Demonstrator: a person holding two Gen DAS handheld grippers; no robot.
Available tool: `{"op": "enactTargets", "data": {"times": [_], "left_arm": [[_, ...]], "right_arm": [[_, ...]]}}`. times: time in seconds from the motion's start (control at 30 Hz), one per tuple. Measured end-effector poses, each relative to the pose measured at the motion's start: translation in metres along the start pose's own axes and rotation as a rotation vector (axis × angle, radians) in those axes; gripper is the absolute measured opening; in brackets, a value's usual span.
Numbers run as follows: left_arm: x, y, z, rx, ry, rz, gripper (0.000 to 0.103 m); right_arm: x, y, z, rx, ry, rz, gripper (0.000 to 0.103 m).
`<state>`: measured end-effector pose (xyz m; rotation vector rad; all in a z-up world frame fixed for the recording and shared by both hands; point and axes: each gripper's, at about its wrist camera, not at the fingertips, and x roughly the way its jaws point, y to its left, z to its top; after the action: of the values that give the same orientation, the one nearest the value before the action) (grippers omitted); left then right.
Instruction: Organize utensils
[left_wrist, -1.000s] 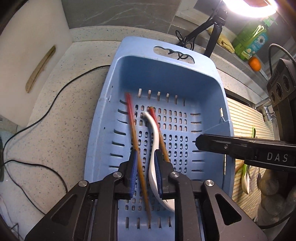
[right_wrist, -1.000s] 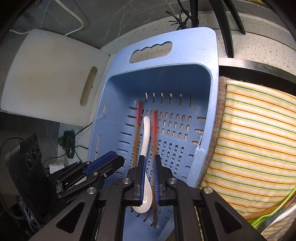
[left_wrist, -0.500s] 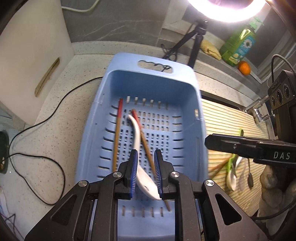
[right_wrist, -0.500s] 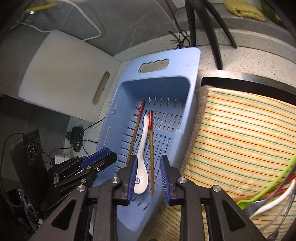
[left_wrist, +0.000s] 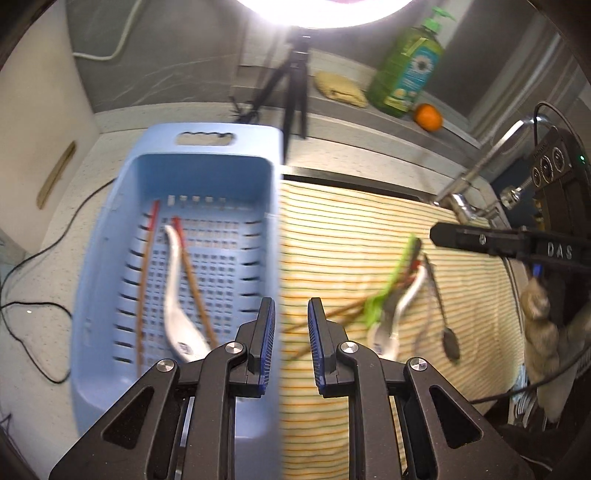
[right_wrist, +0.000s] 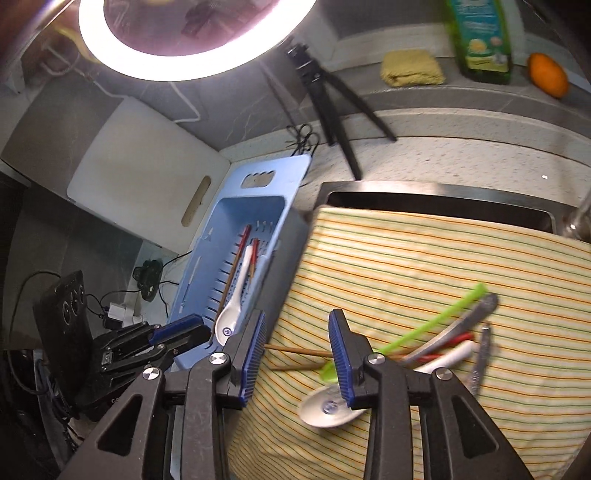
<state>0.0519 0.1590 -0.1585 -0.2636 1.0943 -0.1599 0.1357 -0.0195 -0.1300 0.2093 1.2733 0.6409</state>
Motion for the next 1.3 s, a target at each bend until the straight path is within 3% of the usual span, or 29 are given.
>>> {"op": "enactTargets", "data": {"times": [0.3, 0.73, 0.9, 1.17, 1.3], "left_arm": [[0.001, -0.059, -0.019, 0.054, 0.012, -0.022, 0.016], [0.028, -0.136, -0.066, 0.078, 0.051, -0.064, 0.016], [0.043, -0.164, -0.086, 0.064, 0.079, -0.104, 0.024], [0.068, -0.197, -0.102, 0.084, 0.106, -0.065, 0.024], [0.075, -0.204, -0.103, 0.099, 0.102, -0.033, 0.033]], "right_arm": [[-0.049, -0.051, -0.01, -0.008, -0.06, -0.032, 0.035], [-0.055, -0.119, -0.029, 0.013, 0.127, 0.06, 0.035], [-0.041, -0.133, -0.038, 0.032, 0.207, 0.111, 0.035], [-0.013, -0.14, -0.049, 0.022, 0.301, 0.188, 0.035], [-0.001, -0.147, -0.051, 0.039, 0.329, 0.195, 0.034]]}}
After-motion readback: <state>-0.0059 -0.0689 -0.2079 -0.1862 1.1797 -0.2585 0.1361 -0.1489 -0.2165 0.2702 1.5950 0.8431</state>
